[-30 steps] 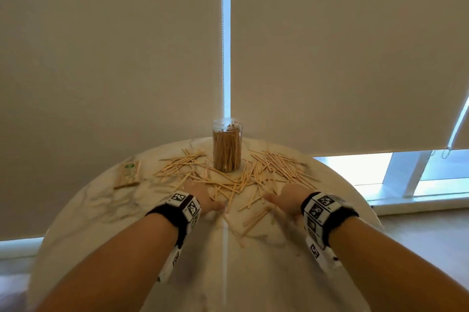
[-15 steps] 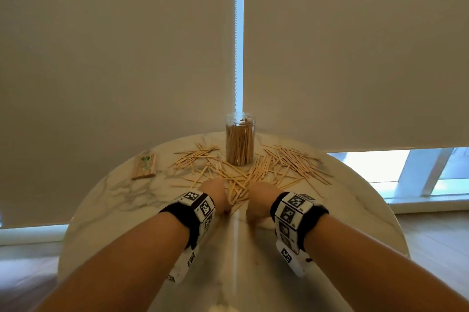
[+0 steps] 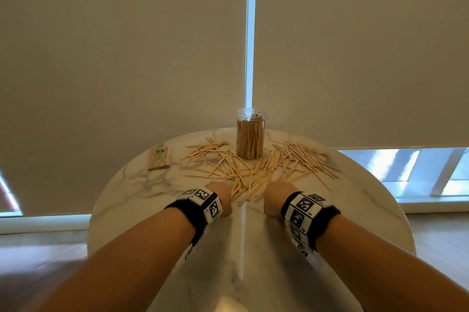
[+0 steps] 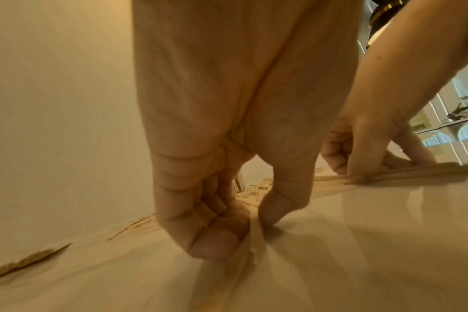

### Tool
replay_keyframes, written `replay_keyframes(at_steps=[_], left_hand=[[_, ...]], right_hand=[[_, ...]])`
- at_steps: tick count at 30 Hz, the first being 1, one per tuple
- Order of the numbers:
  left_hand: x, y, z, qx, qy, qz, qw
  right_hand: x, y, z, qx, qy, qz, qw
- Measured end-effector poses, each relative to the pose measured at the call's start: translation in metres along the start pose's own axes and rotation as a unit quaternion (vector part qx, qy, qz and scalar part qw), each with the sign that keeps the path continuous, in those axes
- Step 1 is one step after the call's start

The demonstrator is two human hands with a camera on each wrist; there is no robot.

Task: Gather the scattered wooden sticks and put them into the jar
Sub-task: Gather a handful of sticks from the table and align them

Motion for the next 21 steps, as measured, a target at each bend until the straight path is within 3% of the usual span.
replay_keyframes(at_steps=[8, 16, 21], left_hand=[[0.0, -0.012, -0.016, 0.026, 0.036, -0.001, 0.999], [0.003, -0.002, -0.024, 0.01, 0.061, 0.025, 0.998], [-0.01, -0.015, -0.022, 0.025, 0.035, 0.014, 0.999]], right_hand=[[-0.01, 0.019, -0.018, -0.005, -0.002, 0.029, 1.0], [-0.016, 0.015, -0.024, -0.015, -0.003, 0.011, 1.0], [-0.012, 0.025, -0.027, -0.025, 0.019, 0.068, 0.997]])
Point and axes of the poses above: each hand's wrist, its own z-axis towards the middle knuckle, its own x-axis out of the back of the hand, y = z × x, the point moved 9 cm from there along z, towards the middle knuckle, and after that the axes turned 7 degrees about -y, right-handed, at the moved point
